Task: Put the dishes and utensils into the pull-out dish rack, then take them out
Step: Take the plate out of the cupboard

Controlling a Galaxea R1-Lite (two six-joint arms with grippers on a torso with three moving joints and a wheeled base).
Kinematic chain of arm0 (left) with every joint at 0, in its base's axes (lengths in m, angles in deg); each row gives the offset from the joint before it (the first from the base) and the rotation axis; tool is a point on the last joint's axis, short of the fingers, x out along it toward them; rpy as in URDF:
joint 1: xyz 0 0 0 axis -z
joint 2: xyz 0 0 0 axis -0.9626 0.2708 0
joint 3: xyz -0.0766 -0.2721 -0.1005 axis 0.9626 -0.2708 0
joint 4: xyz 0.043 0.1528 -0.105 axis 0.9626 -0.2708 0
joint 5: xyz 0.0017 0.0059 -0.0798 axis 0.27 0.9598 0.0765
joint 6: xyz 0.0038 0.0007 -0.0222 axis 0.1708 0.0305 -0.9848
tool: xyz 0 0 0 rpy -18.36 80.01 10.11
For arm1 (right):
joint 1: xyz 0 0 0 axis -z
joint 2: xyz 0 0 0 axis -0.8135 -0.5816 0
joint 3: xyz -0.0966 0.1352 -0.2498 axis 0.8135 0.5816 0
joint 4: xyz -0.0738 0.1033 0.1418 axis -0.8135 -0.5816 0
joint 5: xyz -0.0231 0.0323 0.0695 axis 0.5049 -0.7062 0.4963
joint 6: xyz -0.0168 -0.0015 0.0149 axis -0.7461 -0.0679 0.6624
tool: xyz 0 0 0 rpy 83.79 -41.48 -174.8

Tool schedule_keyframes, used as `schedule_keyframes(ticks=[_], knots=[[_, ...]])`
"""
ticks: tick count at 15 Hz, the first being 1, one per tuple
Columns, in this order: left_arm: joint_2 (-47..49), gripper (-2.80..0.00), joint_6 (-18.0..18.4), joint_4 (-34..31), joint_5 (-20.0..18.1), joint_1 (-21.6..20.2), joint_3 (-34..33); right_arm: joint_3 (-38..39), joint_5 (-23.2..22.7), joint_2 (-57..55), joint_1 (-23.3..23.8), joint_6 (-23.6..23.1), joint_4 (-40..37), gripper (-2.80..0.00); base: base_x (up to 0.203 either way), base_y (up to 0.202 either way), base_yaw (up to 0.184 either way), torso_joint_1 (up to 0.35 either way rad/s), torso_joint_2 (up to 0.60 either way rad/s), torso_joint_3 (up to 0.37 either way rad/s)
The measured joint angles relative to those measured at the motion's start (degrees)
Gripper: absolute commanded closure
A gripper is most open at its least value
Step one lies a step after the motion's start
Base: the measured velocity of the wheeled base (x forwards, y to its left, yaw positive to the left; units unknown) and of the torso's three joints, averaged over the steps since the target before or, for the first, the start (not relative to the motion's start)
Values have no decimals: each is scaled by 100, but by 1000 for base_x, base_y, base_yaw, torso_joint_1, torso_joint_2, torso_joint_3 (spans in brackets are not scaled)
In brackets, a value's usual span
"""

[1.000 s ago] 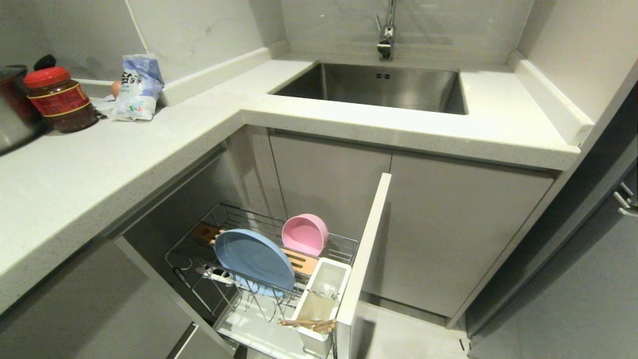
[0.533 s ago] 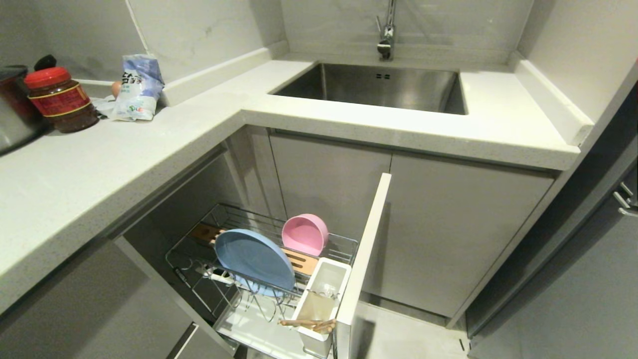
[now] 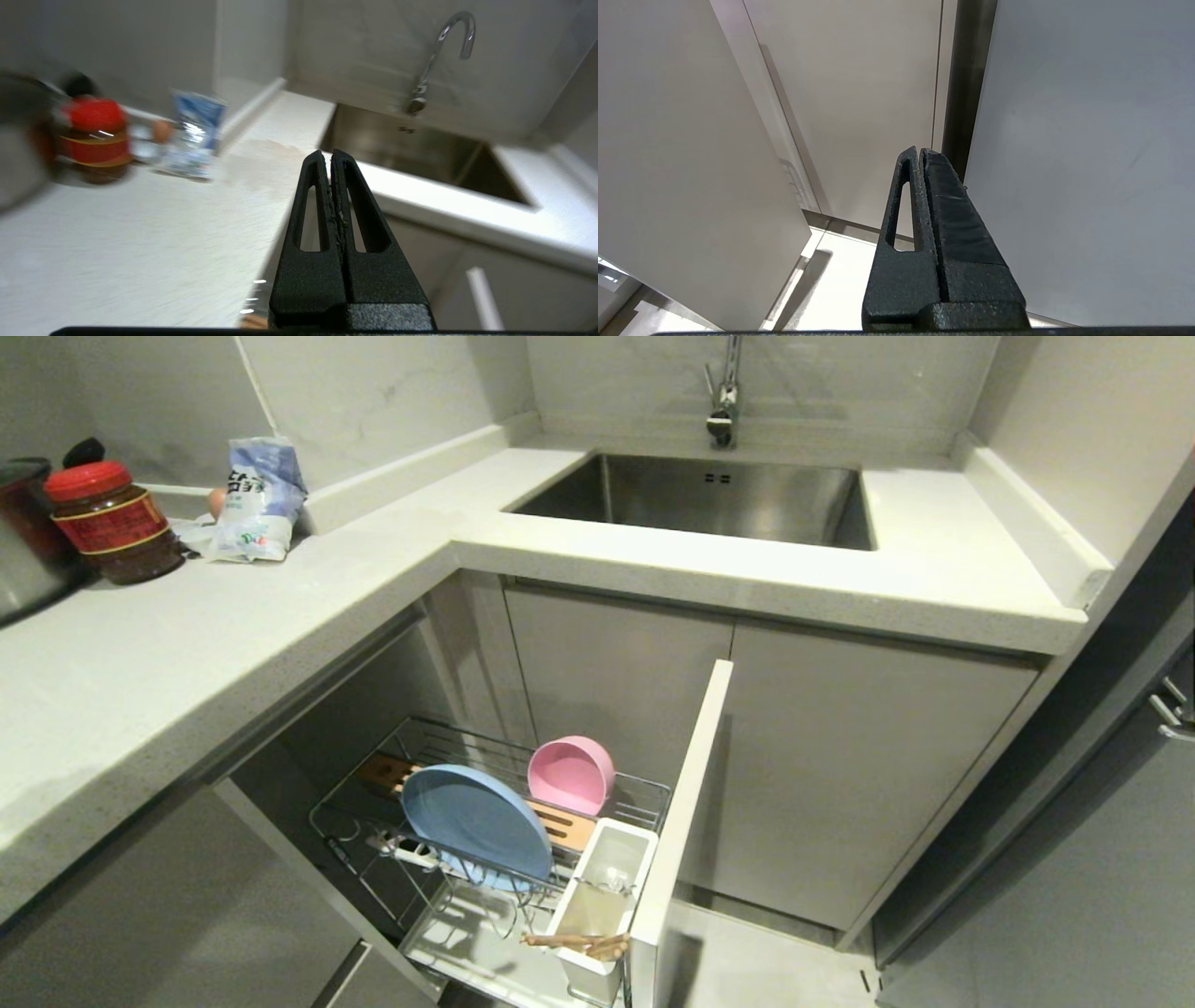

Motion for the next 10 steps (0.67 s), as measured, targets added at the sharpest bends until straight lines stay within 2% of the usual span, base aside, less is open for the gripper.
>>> schedule_keyframes(ticks=[2, 4, 5, 6, 8, 9, 10], knots=[[748, 0, -609, 38, 807, 969, 279, 0, 0, 0, 0, -1, 0, 0, 0, 0, 0, 0, 0, 0], [1389, 0, -1081, 32, 1722, 1969, 253, 0, 0, 0, 0, 0, 1, 0, 0, 0, 0, 0, 0, 0], [1732, 0, -1347, -53, 2171, 2325, 155, 0, 0, 0, 0, 0, 0, 0, 0, 0, 0, 0, 0, 0], [2076, 0, -1632, -226, 2528, 2575, 53, 0, 0, 0, 0, 0, 1, 0, 0, 0, 0, 0, 0, 0], [2653, -8, -2146, -710, 2836, 2816, -54, 0, 0, 0, 0, 0, 1, 0, 0, 0, 0, 0, 0, 0], [2926, -280, -2368, -1007, 2887, 2896, -75, 0, 0, 0, 0, 0, 1, 0, 0, 0, 0, 0, 0, 0], [3142, -280, -2548, -1241, 2911, 2951, -86, 0, 0, 0, 0, 0, 0, 0, 0, 0, 0, 0, 0, 0]])
